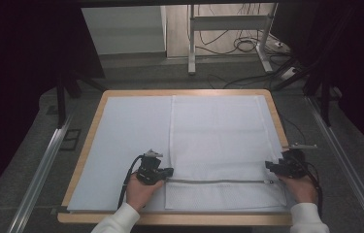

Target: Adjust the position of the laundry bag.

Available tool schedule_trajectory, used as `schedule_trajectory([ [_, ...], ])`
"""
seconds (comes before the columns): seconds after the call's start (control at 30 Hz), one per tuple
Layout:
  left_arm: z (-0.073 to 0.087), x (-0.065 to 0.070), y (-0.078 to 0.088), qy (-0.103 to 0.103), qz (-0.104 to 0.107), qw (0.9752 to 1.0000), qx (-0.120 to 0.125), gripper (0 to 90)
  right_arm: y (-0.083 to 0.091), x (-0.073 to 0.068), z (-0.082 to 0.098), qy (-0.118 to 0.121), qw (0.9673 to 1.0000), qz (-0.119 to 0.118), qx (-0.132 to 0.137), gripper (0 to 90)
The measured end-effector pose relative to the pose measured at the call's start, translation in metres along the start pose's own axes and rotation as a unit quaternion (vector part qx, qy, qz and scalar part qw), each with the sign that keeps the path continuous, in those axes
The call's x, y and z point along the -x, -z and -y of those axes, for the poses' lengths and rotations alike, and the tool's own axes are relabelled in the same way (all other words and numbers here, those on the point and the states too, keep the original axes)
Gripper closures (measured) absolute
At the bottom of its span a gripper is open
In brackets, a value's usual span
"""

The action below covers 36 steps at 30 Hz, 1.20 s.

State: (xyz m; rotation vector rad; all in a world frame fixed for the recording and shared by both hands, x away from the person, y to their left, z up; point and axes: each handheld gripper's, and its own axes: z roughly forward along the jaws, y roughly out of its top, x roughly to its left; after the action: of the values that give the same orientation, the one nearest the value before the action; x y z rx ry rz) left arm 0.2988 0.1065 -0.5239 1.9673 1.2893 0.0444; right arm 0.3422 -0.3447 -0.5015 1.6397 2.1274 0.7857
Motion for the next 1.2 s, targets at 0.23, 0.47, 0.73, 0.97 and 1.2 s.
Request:
schedule_trajectory([
  [0.23, 0.000, -0.001, 0.002, 0.001, 0.004, 1.0000, 0.002, 89.9, -0.003, -0.011, 0.001, 0.044, 0.9988, 0.015, -0.011, 60.1],
  [0.47, -0.001, -0.001, 0.003, 0.002, 0.004, 1.0000, 0.002, 89.8, -0.002, -0.008, 0.002, 0.045, 0.9988, 0.017, -0.007, 81.7],
  [0.73, -0.001, -0.003, 0.005, 0.003, 0.005, 1.0000, 0.006, 89.9, 0.000, -0.006, 0.002, 0.041, 0.9991, 0.006, -0.003, 87.0],
  [0.97, -0.001, -0.005, 0.006, 0.005, 0.005, 1.0000, 0.006, 89.9, 0.000, -0.004, 0.003, 0.038, 0.9993, -0.003, -0.001, 87.1],
  [1.2, 0.000, -0.007, 0.007, 0.004, 0.004, 1.0000, 0.004, 89.9, 0.001, -0.007, 0.002, 0.041, 0.9991, -0.007, -0.002, 87.3],
])
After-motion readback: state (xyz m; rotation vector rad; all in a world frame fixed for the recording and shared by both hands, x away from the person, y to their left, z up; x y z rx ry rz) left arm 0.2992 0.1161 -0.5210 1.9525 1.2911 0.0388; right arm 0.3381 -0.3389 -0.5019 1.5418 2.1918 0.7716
